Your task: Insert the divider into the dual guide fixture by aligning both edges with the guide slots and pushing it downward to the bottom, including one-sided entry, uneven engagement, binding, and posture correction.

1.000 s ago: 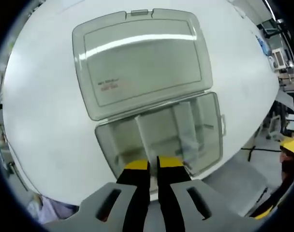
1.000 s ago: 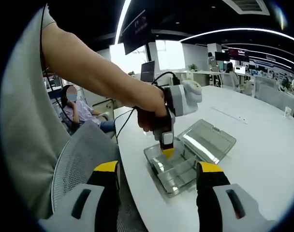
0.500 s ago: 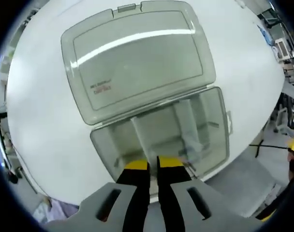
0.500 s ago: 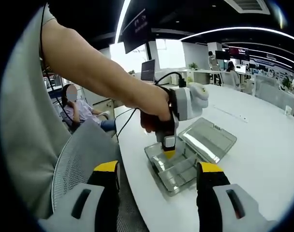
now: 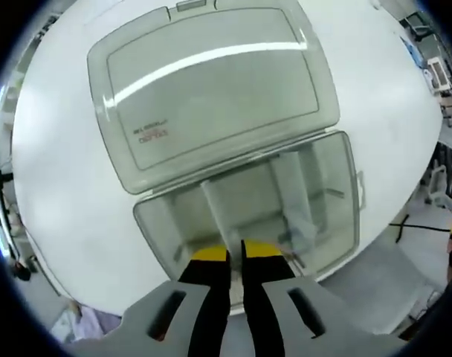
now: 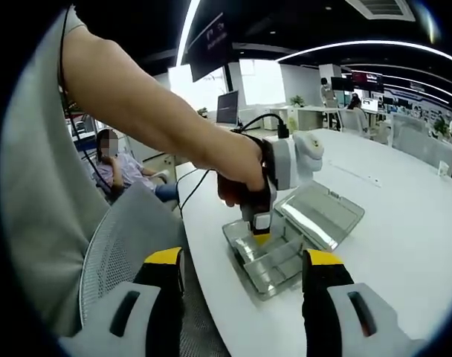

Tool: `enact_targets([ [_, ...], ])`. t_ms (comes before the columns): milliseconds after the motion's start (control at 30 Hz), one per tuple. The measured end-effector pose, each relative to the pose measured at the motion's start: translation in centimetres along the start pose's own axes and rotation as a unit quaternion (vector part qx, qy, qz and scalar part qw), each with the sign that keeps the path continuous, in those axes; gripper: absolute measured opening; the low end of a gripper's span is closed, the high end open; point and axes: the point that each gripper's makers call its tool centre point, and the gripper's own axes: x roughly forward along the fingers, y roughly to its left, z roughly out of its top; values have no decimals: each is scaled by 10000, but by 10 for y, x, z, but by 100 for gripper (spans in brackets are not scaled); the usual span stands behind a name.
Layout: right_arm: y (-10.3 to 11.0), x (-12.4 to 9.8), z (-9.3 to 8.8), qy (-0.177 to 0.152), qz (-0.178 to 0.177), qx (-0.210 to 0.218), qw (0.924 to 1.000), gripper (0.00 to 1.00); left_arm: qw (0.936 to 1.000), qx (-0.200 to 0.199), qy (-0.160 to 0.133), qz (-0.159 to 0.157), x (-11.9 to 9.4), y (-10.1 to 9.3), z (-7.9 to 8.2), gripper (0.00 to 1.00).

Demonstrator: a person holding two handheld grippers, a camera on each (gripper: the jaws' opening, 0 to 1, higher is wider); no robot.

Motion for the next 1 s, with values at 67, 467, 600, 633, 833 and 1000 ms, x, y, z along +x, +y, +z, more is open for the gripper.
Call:
enact_targets([
  [67, 1, 0, 0, 1, 3, -5, 10000, 61, 10000, 5, 3, 8, 1, 0, 0, 2],
  [467, -1, -3, 1, 25, -15, -22, 10000, 61, 9998, 48, -106, -145, 2, 1, 1, 4],
  [600, -1, -3, 3, 21, -6, -44, 10000, 61, 9997, 65, -161, -190, 1, 0, 1, 5],
  [633, 0, -3, 3, 25, -4, -54, 10000, 61, 9996, 58, -178, -200, 0, 0, 1, 5],
  [833, 0, -4, 2, 41, 2, -60, 10000, 61, 9990, 61, -269, -341, -4, -4, 1, 9],
  [1000, 2, -3, 2, 53, 21, -78, 10000, 61, 9983, 18, -400, -413, -11, -1, 3, 8],
])
